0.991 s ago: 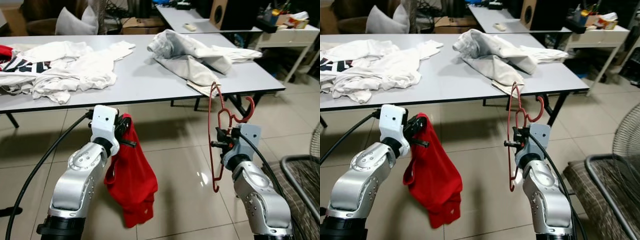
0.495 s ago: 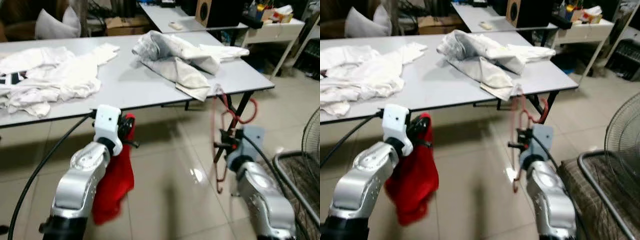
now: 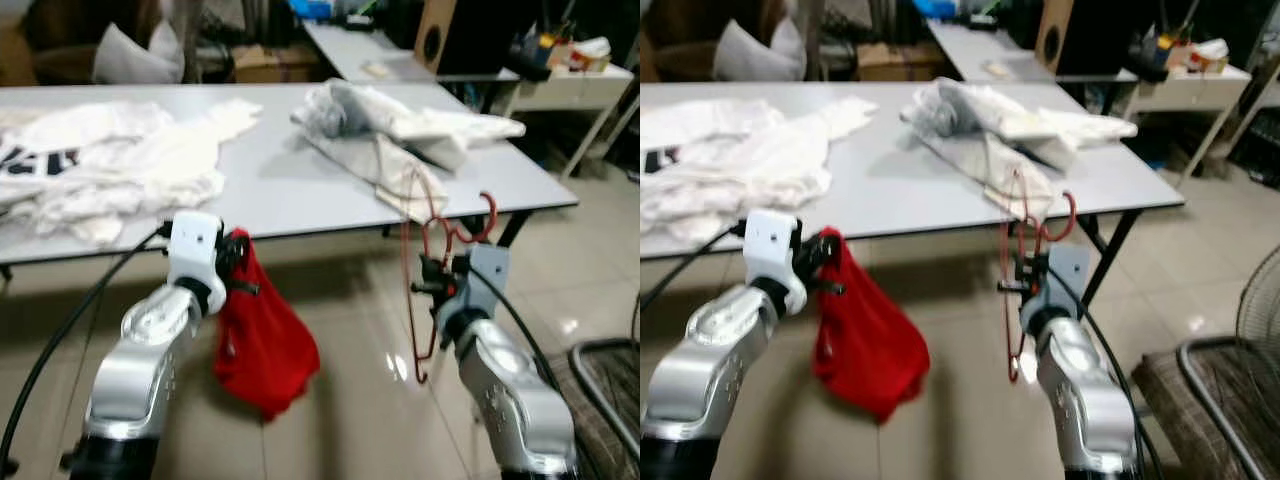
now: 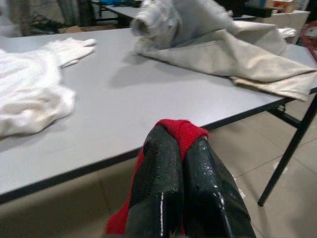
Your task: Hang hanger
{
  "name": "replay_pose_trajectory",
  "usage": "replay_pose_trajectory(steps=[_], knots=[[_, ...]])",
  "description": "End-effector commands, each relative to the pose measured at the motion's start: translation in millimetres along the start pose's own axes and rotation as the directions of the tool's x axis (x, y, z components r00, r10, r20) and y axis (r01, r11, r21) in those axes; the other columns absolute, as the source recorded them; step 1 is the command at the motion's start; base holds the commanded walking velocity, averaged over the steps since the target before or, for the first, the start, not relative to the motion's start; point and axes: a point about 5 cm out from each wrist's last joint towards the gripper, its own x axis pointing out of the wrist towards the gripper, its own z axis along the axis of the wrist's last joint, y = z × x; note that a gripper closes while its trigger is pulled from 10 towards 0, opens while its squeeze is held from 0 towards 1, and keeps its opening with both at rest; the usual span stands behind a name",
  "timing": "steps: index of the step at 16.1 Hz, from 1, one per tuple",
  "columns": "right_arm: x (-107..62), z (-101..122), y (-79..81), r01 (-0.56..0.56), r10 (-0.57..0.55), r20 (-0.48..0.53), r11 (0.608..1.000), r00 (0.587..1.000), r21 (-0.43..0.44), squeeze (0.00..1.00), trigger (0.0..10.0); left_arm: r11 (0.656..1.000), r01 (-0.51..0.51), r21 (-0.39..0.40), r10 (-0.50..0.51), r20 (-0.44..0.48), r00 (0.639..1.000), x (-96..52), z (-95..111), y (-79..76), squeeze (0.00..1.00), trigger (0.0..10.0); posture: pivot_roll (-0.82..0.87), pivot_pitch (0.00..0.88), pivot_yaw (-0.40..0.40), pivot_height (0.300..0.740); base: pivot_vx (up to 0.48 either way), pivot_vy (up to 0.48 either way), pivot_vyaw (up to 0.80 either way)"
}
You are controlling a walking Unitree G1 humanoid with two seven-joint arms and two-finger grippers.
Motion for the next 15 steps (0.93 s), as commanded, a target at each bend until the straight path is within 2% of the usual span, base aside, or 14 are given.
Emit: replay_pose_trajectory(steps=[1,15], knots=[[-1.6,3.6,-12.2,0.043,-0.043,0.010,0.999,0.999,-0.011,0.00,10.0,0.999,0.041,0.011,-0.041,0.039,0.998,3.7,9.4,-10.9,0.00,10.0,-0.12,0.000,-0.016,0.740,0.307,0.000,0.00],[-0.8,4.2,-11.1,0.046,-0.045,0.017,0.999,0.999,-0.015,0.00,10.0,0.999,0.051,0.017,-0.051,0.045,0.998,5.5,11.2,-11.0,0.00,10.0,-0.12,0.000,-0.009,0.740,0.310,0.000,0.00]])
